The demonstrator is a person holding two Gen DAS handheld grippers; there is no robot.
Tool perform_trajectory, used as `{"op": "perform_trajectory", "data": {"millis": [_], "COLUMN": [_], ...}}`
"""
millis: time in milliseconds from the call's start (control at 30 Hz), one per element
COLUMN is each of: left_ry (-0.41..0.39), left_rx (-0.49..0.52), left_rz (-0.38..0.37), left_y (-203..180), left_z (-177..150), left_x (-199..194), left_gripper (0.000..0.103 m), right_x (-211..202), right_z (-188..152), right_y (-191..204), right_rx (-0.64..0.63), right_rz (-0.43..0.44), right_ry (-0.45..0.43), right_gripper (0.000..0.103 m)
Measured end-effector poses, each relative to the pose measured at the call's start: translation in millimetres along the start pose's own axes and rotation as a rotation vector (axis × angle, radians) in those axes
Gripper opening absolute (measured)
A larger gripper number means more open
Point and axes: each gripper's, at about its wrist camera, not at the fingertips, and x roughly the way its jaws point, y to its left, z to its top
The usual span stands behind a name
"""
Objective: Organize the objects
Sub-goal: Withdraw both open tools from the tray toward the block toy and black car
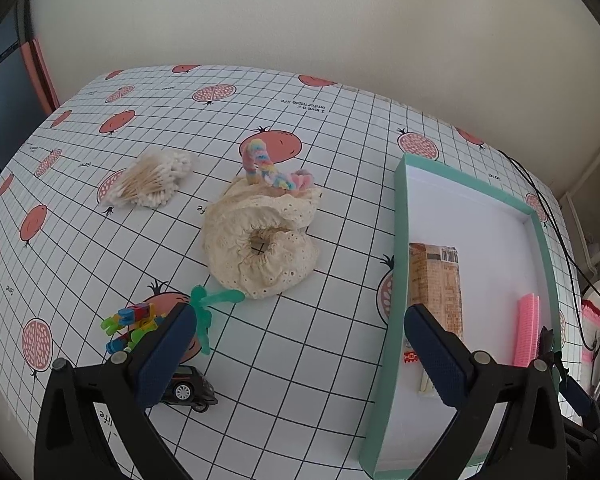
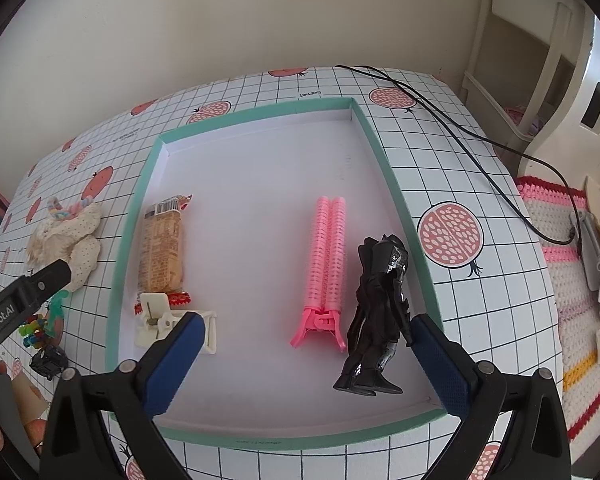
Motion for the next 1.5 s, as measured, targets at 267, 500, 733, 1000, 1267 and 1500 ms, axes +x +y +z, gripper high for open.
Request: {"op": "perform_trajectory", "data": {"millis": [267,500,733,1000,1267,1500], "left_ry": [-0.002,-0.030,-0.027,0.020,0.074,0.131], "left_rx": [0.020,0.018,-0.050,-0.110,-0.133,-0.135], "left_rz": [-0.039,-0.082,-0.058,-0.019,-0.005,-0.003], "left_y": [-0.9,22.9,74.4,124.9,153.7,167.2], "left_z": [11.4,30.9,44.4,49.1,48.1,44.2], "left_x": [-18.7,-41.6,-41.1,-27.0,-13.4,-1.8], "left_gripper": [0.103,0.103,0.103,0.103,0.103,0.103], "right_x": [-26.1,-49.7,-42.8,-23.6,6.5,13.3], "right_z": [12.2,23.4,19.9,2.7,-26.0,-40.3], "right_y": [5.5,35.5,89.5,164.8,224.7,243.5], "right_rx": [0.044,0.055,-0.043,-0.214,-0.332,-0.380], "right_rz": [0.013,0.067,0.113,0.188,0.248,0.319], "right_ry": [-0.062,-0.116,-0.094,-0.024,0.105,0.176], "right_gripper": [0.103,0.103,0.103,0.103,0.103,0.103]}}
